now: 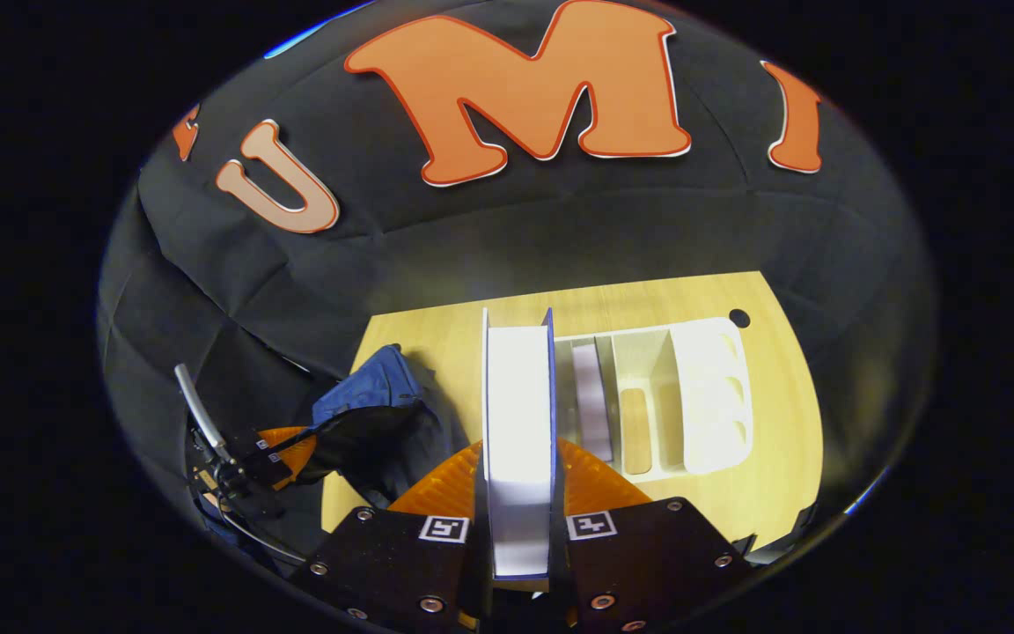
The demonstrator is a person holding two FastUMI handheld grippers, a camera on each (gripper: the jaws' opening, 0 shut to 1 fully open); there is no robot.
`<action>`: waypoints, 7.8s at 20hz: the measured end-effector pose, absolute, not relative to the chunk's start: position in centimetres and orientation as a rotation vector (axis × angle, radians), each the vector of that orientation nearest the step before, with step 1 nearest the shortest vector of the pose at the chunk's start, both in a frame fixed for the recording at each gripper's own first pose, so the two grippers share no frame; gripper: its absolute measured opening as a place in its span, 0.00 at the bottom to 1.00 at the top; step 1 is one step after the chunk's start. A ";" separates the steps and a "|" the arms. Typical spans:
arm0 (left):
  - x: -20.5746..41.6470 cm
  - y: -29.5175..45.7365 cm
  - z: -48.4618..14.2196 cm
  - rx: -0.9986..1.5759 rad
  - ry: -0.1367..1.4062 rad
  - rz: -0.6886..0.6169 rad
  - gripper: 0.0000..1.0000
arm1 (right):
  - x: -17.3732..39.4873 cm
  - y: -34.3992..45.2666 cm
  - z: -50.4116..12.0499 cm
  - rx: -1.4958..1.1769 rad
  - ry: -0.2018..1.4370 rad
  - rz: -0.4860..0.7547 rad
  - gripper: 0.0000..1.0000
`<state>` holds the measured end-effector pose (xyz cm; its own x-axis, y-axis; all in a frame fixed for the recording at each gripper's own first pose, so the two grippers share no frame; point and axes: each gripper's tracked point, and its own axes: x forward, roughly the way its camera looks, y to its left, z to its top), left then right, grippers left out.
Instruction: Open the schoolbag, grab two books from the bookshelf and put them into the schoolbag.
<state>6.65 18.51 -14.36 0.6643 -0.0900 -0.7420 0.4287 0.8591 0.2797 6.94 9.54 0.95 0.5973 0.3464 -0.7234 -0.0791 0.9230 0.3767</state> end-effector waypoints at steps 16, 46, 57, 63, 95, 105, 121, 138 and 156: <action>8.7 19.9 -12.9 0.330 0.847 -0.294 0.01 | 3.1 23.4 -6.5 0.730 0.956 0.367 0.25; 7.0 16.3 -13.0 0.202 0.829 -0.510 0.01 | 8.8 40.3 -20.5 0.995 0.946 0.345 0.75; 6.4 15.6 -14.7 0.175 0.840 -0.504 0.01 | 8.1 27.8 -12.9 0.635 0.781 0.317 0.97; 5.7 15.0 -15.5 0.149 0.846 -0.499 0.01 | 8.4 17.0 -8.5 0.403 0.739 0.203 0.97; 4.9 15.3 -18.2 0.030 0.885 -0.432 0.01 | 14.6 5.7 -18.5 0.010 1.270 0.165 0.35; 4.7 15.1 -18.2 0.032 0.880 -0.443 0.01 | 11.9 3.8 -12.9 0.064 1.207 0.176 0.28; 4.6 15.2 -18.0 0.049 0.862 -0.448 0.01 | 5.4 4.3 -0.7 0.371 0.978 0.311 0.28; 5.2 15.5 -16.7 0.114 0.860 -0.433 0.01 | 2.7 18.2 -9.8 0.753 1.012 0.451 0.27; 4.9 13.9 -15.3 0.185 0.848 -0.510 0.01 | 5.1 34.4 -19.6 0.985 0.965 0.404 0.27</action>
<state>4.90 13.89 -15.25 0.5500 -0.3563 -0.7554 0.5005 0.8646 -0.0434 5.13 34.40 -19.61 0.5410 0.6774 -0.4984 0.1205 0.5240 0.8431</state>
